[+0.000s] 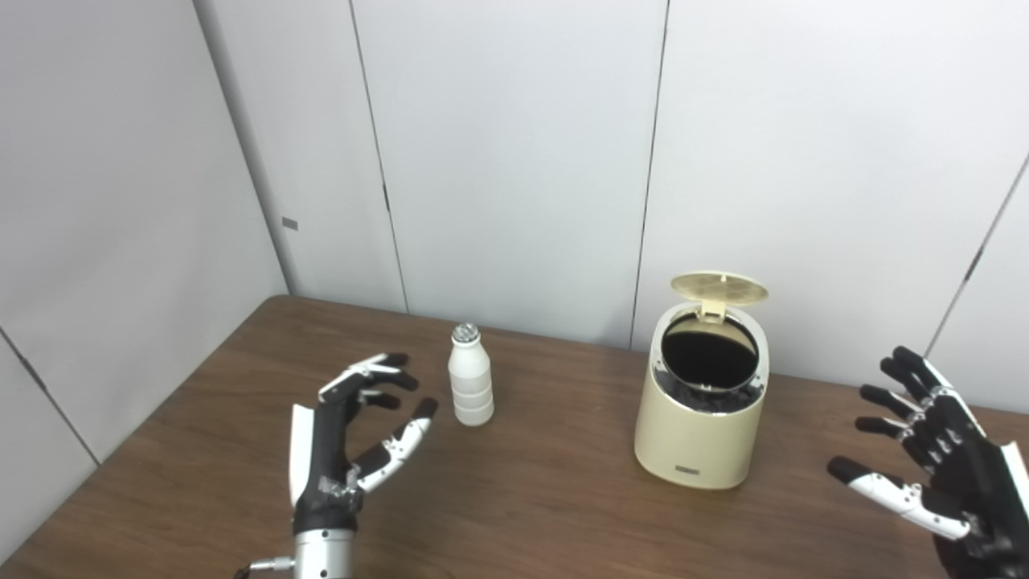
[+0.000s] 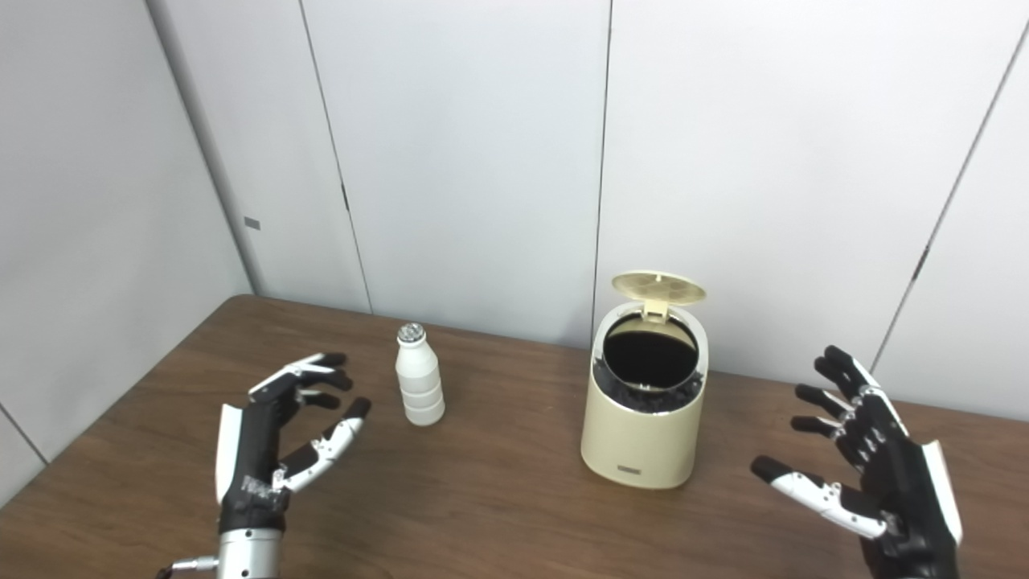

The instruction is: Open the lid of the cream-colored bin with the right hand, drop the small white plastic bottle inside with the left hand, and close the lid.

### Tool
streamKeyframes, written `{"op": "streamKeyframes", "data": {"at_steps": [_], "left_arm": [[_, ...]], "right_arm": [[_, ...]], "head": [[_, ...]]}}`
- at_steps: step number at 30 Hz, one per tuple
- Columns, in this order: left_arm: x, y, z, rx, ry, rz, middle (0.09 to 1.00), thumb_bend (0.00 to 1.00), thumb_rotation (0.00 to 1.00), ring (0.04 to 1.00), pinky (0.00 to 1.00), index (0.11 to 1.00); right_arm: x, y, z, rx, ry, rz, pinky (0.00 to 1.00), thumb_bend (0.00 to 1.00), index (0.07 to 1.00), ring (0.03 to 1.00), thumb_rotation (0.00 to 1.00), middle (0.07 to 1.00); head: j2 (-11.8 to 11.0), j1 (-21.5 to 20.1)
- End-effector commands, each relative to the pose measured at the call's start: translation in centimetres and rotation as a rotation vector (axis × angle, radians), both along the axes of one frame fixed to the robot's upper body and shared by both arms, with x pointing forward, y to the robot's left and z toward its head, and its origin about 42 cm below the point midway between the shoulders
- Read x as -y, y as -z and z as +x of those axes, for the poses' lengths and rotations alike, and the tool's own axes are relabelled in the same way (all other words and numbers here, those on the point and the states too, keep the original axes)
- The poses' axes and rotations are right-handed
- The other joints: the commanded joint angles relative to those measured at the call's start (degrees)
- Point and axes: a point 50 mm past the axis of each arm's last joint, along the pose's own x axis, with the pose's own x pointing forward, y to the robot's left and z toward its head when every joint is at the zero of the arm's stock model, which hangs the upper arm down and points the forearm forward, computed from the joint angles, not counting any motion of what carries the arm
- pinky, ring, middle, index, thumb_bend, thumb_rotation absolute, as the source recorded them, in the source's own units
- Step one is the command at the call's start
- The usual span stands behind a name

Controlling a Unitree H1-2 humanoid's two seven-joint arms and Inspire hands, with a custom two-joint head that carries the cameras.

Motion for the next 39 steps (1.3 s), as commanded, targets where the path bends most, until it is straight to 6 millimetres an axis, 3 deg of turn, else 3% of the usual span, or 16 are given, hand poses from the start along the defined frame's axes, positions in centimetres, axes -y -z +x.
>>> {"op": "streamKeyframes", "data": {"at_steps": [1,6,15,24,32,39], "left_arm": [[-0.2,-1.1,0.7,0.037,-0.015,0.023,0.754,0.65,0.04,0.721,0.58,0.694],[-0.5,-0.4,1.8,-0.029,-0.027,0.024,0.812,0.71,0.07,0.768,0.63,0.829],[-0.8,0.4,3.8,-0.118,-0.002,0.026,0.873,0.77,0.09,0.846,0.76,0.916],[-1.0,1.3,6.0,-0.175,0.016,0.038,0.869,0.83,0.09,0.823,0.74,0.912],[-1.0,2.0,7.9,-0.209,0.031,0.063,0.836,0.84,0.12,0.818,0.77,0.881],[-0.9,2.8,9.1,-0.222,0.028,0.088,0.825,0.83,0.12,0.81,0.77,0.858]], "right_arm": [[-0.5,-2.2,0.1,0.07,-0.013,0.002,0.7,0.65,0.893,0.82,0.11,0.907],[-1.0,-2.8,-0.2,0.069,-0.003,-0.002,0.75,0.63,0.897,0.832,0.07,0.911],[-1.7,-3.7,-0.8,0.076,-0.011,-0.016,0.8,0.56,0.917,0.859,0.0,0.938],[-1.8,-4.1,-1.1,0.066,-0.02,-0.02,0.83,0.52,0.936,0.876,0.0,0.954],[-1.9,-4.2,-1.4,0.056,-0.003,-0.045,0.79,0.54,0.936,0.849,0.0,0.938],[-1.9,-3.7,-1.4,0.053,0.011,-0.072,0.82,0.57,0.943,0.864,0.0,0.941]], "head": [[0.1,-0.1],[0.3,-0.4],[0.7,-1.0],[1.1,-1.4],[1.4,-2.4],[1.4,-2.8]]}}
